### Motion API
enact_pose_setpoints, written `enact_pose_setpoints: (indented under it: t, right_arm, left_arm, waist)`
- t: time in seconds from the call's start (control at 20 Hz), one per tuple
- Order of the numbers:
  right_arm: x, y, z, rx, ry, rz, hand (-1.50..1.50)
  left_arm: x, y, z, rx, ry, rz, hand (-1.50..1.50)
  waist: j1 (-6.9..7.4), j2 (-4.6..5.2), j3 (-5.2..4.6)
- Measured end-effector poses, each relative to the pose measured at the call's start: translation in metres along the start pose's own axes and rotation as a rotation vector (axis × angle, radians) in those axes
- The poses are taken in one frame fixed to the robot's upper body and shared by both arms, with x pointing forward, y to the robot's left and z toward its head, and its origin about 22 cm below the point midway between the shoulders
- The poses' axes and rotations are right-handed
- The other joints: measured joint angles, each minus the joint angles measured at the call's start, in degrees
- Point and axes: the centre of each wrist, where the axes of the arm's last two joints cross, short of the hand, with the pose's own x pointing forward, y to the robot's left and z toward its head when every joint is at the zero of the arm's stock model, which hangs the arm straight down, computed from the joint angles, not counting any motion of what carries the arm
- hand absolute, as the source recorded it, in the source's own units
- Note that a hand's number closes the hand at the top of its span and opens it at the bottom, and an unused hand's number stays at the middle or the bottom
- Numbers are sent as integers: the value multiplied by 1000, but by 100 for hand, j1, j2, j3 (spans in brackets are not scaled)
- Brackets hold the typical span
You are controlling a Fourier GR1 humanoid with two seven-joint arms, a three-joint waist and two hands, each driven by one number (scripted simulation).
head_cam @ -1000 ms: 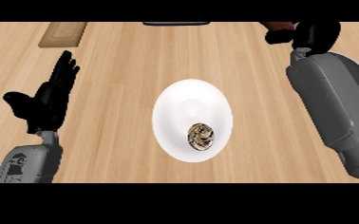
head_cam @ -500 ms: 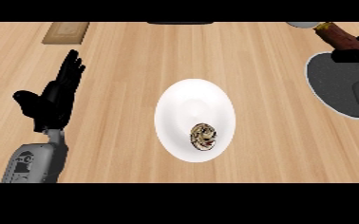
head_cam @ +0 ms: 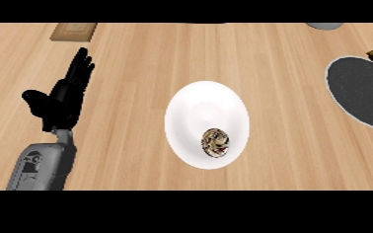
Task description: Pick the sweet potato from the plate and place it in the pan
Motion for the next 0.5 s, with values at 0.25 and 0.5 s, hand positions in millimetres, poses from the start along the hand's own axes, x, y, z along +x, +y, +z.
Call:
enact_pose_setpoints:
  t: [0.25,0.5]
  right_arm:
    - [-26,0,-4,27,46,-59,-150]
    - [-40,8,1,217,131,-182,-150]
  left_arm:
    - [3,0,-3,-1,-8,-2,0]
    - [3,-1,-2,-4,-5,7,0]
  waist:
    - [48,19,17]
    - [72,26,29]
